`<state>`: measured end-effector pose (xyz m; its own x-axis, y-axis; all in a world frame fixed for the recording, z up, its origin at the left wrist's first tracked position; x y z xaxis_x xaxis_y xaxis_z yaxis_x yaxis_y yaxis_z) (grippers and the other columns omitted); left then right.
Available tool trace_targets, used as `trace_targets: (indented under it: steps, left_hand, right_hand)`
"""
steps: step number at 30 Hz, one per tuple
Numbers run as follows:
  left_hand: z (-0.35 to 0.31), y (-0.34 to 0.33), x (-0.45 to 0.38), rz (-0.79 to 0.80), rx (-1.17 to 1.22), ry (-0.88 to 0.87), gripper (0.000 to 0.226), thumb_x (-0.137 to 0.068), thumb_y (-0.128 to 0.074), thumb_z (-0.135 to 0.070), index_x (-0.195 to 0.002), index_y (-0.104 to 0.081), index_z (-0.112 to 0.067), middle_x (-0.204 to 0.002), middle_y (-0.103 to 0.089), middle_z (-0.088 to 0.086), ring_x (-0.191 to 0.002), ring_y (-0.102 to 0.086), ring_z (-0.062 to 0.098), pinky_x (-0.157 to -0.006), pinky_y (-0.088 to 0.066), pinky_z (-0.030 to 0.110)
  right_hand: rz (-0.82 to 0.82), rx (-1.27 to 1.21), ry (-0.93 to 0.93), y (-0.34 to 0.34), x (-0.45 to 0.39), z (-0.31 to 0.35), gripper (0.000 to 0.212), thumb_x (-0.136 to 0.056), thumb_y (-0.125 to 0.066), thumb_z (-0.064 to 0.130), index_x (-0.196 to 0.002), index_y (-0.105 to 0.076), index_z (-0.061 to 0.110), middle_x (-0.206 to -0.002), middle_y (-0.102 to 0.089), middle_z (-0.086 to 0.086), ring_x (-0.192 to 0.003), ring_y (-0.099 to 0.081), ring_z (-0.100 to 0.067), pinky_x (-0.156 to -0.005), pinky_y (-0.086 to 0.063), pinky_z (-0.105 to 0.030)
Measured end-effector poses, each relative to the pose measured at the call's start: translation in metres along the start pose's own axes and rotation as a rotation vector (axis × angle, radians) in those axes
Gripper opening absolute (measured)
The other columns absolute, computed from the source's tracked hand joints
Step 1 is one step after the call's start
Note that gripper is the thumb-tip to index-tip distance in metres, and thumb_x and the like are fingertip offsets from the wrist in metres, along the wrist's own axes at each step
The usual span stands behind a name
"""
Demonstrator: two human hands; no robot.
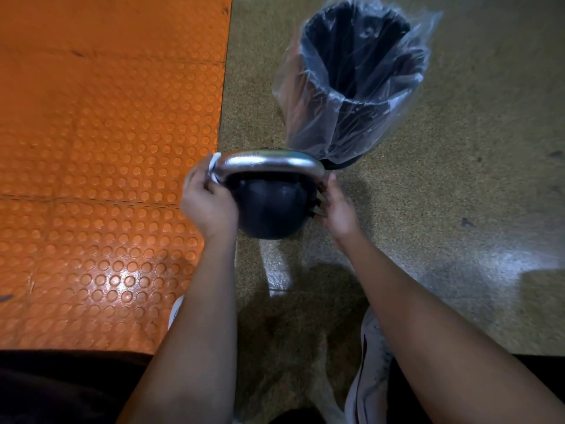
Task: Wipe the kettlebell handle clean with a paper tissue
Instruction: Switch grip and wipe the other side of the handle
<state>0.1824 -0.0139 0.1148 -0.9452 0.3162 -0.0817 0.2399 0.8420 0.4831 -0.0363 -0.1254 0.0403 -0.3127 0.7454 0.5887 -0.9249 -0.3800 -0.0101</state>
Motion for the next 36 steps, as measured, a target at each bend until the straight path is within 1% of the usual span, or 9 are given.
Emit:
trace_targets:
  steps: [5, 7, 12, 18, 22, 26, 29, 32, 36]
  left_hand:
    - [0.009, -0.001, 0.02, -0.023, -0.064, 0.076, 0.046, -0.081, -0.044, -0.004, -0.116, -0.073, -0.009, -0.116, -0.071, 0.012, -0.106, -0.065, 0.03, -0.091, -0.043, 0.024]
    - [0.014, -0.003, 0.018, -0.017, -0.076, 0.113, 0.046, -0.082, -0.043, -0.005, -0.116, -0.073, -0.009, -0.117, -0.071, 0.013, -0.106, -0.065, 0.032, -0.091, -0.043, 0.026]
    - [-0.005, -0.004, 0.017, -0.095, -0.023, -0.012, 0.047, -0.08, -0.046, -0.002, -0.118, -0.073, -0.012, -0.112, -0.07, 0.012, -0.102, -0.064, 0.027, -0.091, -0.043, 0.021]
    - [0.008, -0.006, 0.024, -0.12, -0.014, 0.094, 0.044, -0.084, -0.048, 0.003, -0.119, -0.072, -0.008, -0.117, -0.069, 0.011, -0.107, -0.064, 0.025, -0.085, -0.028, -0.003]
    - [-0.006, -0.004, 0.016, -0.153, 0.041, -0.02, 0.048, -0.078, -0.047, 0.001, -0.116, -0.074, -0.011, -0.113, -0.07, 0.01, -0.105, -0.064, 0.021, -0.092, -0.034, 0.001]
    - [0.009, -0.003, 0.029, -0.143, 0.002, 0.068, 0.04, -0.082, -0.049, 0.002, -0.113, -0.074, -0.003, -0.115, -0.071, 0.012, -0.106, -0.066, 0.028, -0.087, -0.031, -0.002]
    - [0.002, -0.004, 0.021, -0.163, 0.017, 0.053, 0.044, -0.082, -0.049, 0.005, -0.116, -0.074, -0.008, -0.116, -0.07, 0.01, -0.105, -0.065, 0.022, -0.087, -0.03, -0.005]
    - [-0.011, -0.001, 0.017, -0.176, 0.069, -0.053, 0.049, -0.077, -0.048, 0.005, -0.115, -0.075, -0.011, -0.113, -0.07, 0.009, -0.102, -0.062, 0.014, -0.092, -0.035, 0.001]
    - [0.003, 0.0, 0.034, -0.175, 0.036, 0.009, 0.04, -0.082, -0.048, 0.005, -0.114, -0.073, -0.001, -0.112, -0.071, 0.013, -0.103, -0.064, 0.021, -0.089, -0.03, -0.004]
  right_hand:
    - [0.004, 0.001, 0.023, 0.0, 0.002, 0.003, 0.054, -0.072, -0.05, 0.094, -0.104, -0.073, 0.056, -0.122, -0.07, 0.015, -0.129, -0.061, -0.023, -0.115, -0.045, -0.057]
    - [-0.007, 0.034, 0.026, 0.0, 0.002, 0.002, 0.056, -0.066, -0.049, 0.102, -0.096, -0.073, 0.062, -0.127, -0.07, 0.012, -0.13, -0.06, -0.024, -0.115, -0.043, -0.058]
    - [-0.006, 0.031, 0.013, 0.0, 0.0, 0.001, 0.06, -0.063, -0.048, 0.103, -0.1, -0.071, 0.062, -0.125, -0.069, 0.015, -0.132, -0.058, -0.024, -0.116, -0.043, -0.058]
    - [0.002, 0.046, 0.015, 0.0, 0.0, 0.001, 0.063, -0.063, -0.048, 0.103, -0.102, -0.071, 0.06, -0.139, -0.065, 0.006, -0.136, -0.055, -0.026, -0.116, -0.041, -0.059]
    - [0.009, 0.039, 0.029, 0.0, 0.001, 0.002, 0.055, -0.06, -0.049, 0.104, -0.095, -0.07, 0.067, -0.13, -0.067, 0.01, -0.133, -0.058, -0.024, -0.114, -0.046, -0.057]
    - [0.004, 0.051, 0.035, 0.0, 0.0, -0.001, 0.057, -0.059, -0.047, 0.106, -0.096, -0.069, 0.069, -0.132, -0.067, 0.01, -0.134, -0.056, -0.026, -0.115, -0.043, -0.06]
    - [0.0, 0.044, 0.027, -0.001, 0.0, -0.001, 0.065, -0.06, -0.049, 0.105, -0.106, -0.07, 0.065, -0.14, -0.065, 0.007, -0.134, -0.057, -0.026, -0.115, -0.043, -0.059]
    - [-0.02, 0.04, 0.016, 0.0, -0.001, -0.004, 0.092, -0.06, -0.051, 0.105, -0.131, -0.066, 0.05, -0.143, -0.064, 0.005, -0.134, -0.058, -0.025, -0.115, -0.044, -0.058]
    - [-0.032, 0.042, 0.032, 0.0, -0.001, -0.002, 0.067, -0.058, -0.049, 0.106, -0.105, -0.07, 0.065, -0.138, -0.065, 0.009, -0.136, -0.055, -0.025, -0.116, -0.041, -0.059]
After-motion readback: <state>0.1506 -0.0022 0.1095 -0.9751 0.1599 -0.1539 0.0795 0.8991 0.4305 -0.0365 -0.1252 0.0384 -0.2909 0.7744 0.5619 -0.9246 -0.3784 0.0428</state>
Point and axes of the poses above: each hand's wrist, its own x-axis away from the middle knuckle, its own y-axis out of the back of the hand, z = x × y, the point moved 4 cm from there along -x, towards the middle knuckle
